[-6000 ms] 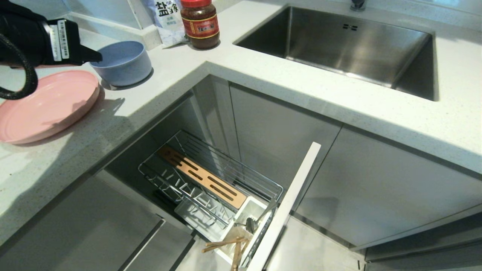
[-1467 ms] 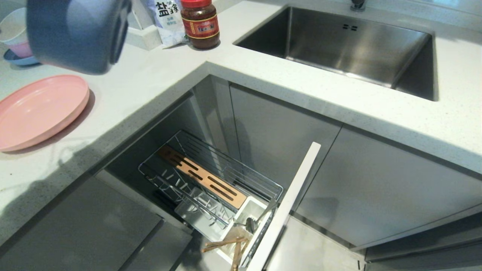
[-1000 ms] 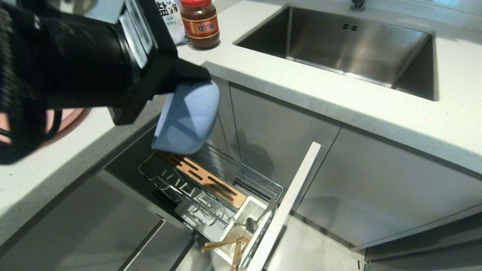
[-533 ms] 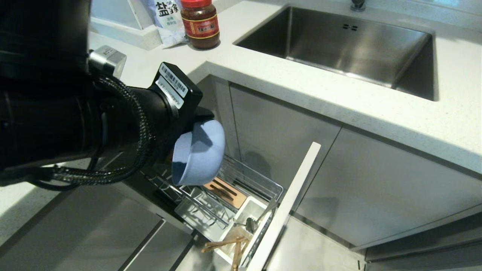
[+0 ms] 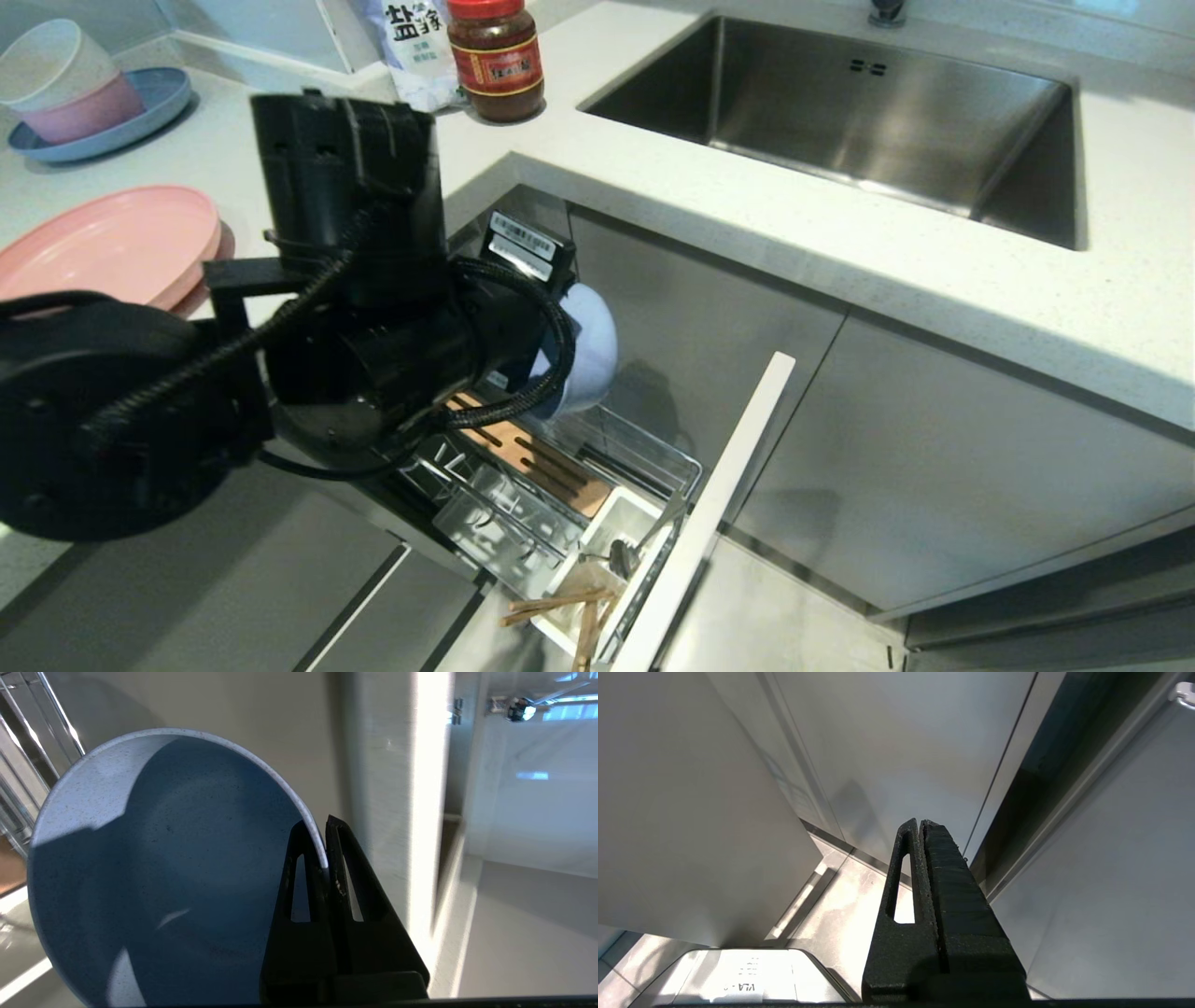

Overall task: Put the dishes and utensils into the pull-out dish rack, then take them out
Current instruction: Pick up the bowl and place it in the cupboard

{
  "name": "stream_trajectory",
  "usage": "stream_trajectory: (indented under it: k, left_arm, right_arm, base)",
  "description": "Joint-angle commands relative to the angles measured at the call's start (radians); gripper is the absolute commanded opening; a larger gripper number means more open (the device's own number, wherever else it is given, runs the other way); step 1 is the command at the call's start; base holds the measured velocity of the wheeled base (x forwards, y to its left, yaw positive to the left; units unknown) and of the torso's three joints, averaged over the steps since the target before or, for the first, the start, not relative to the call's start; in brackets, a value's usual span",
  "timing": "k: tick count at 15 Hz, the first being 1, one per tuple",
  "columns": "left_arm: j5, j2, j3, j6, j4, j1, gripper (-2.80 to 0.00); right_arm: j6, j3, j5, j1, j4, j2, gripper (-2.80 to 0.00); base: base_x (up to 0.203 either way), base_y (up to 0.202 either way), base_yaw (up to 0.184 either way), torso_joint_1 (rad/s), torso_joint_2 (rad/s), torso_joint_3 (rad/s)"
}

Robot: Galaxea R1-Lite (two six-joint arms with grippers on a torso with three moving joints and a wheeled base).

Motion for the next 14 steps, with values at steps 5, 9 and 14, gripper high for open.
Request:
stream_trajectory:
  k: [5, 9, 14]
  left_arm:
    - [0.004, 0.152, 0.133, -0.006, -0.345, 0.045, -2.80]
    - [0.018, 0.246, 0.159, -0.008, -0.448, 0.069, -2.80]
    - [0.023, 0.351, 0.167, -0.010, -0.584, 0.094, -2.80]
  right_arm:
    - [0.000, 0.002, 0.000, 0.001, -0.001, -0.004, -2.80]
    - [0.000, 0.002, 0.000, 0.001, -0.001, -0.004, -2.80]
    - [0.000, 0.002, 0.000, -0.001, -0.001, -0.004, -2.80]
  base:
    - [0.000, 0.000, 0.000, 0.000, 0.00, 0.000]
    - [0.000, 0.000, 0.000, 0.000, 0.00, 0.000]
    - [0.000, 0.000, 0.000, 0.000, 0.00, 0.000]
